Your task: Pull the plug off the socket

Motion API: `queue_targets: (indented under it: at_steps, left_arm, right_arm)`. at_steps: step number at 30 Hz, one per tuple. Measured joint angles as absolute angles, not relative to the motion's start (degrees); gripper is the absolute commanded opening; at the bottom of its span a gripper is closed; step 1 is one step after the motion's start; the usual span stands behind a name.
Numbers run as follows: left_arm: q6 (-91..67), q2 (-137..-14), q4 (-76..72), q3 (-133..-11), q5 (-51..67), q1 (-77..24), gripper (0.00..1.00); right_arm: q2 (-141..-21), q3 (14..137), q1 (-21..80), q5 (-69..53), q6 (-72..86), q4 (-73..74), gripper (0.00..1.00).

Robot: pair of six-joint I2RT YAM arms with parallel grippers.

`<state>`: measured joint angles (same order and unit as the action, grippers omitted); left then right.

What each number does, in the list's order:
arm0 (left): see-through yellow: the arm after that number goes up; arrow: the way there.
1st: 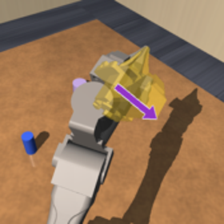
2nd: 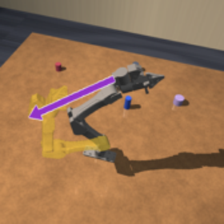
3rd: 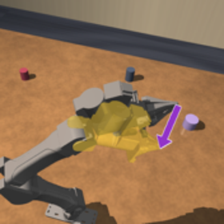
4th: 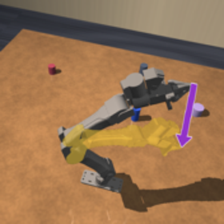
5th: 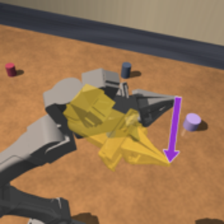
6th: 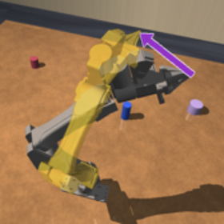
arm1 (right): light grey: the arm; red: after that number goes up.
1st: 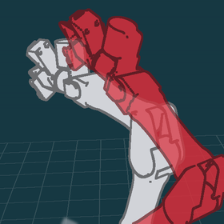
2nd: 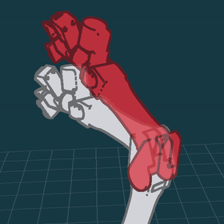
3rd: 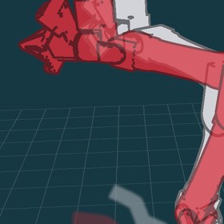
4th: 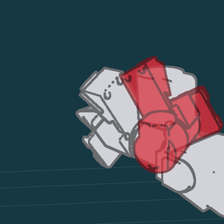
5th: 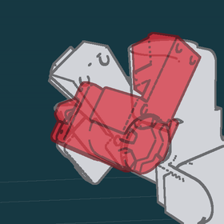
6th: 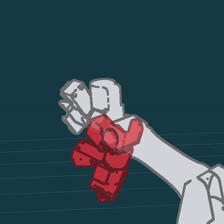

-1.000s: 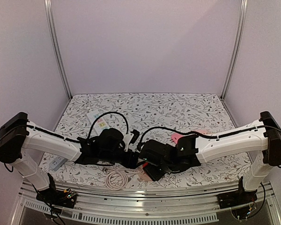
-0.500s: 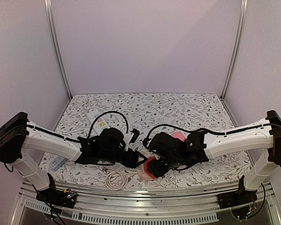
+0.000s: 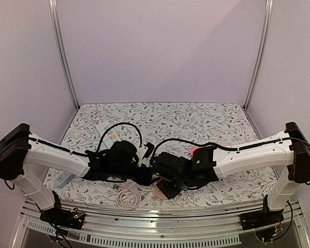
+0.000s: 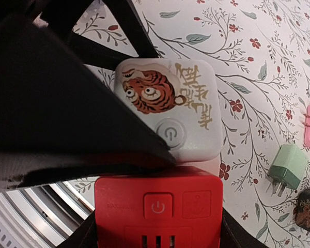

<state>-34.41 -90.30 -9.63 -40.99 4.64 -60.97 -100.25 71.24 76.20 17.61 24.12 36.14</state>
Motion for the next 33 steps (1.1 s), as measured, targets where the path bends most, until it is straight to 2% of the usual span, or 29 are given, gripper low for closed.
queue_targets:
  at_steps: [15, 25, 33]
  left_arm:
    - [-34.1, -90.2, -9.1, -41.1, 4.7, -61.0, 0.40]
    - [-34.3, -90.8, -9.8, -41.5, 4.2, -61.0, 0.40]
    - [-34.5, -90.9, -10.1, -41.6, 4.2, -61.0, 0.40]
  right_arm:
    - [-101.8, 73.3, 77.0, 20.5, 24.9, 38.6, 0.35]
    - [-94.5, 64.0, 71.4, 11.8, 28.6, 29.3, 0.35]
    - [-94.1, 63.8, 70.8, 10.4, 29.1, 29.3, 0.35]
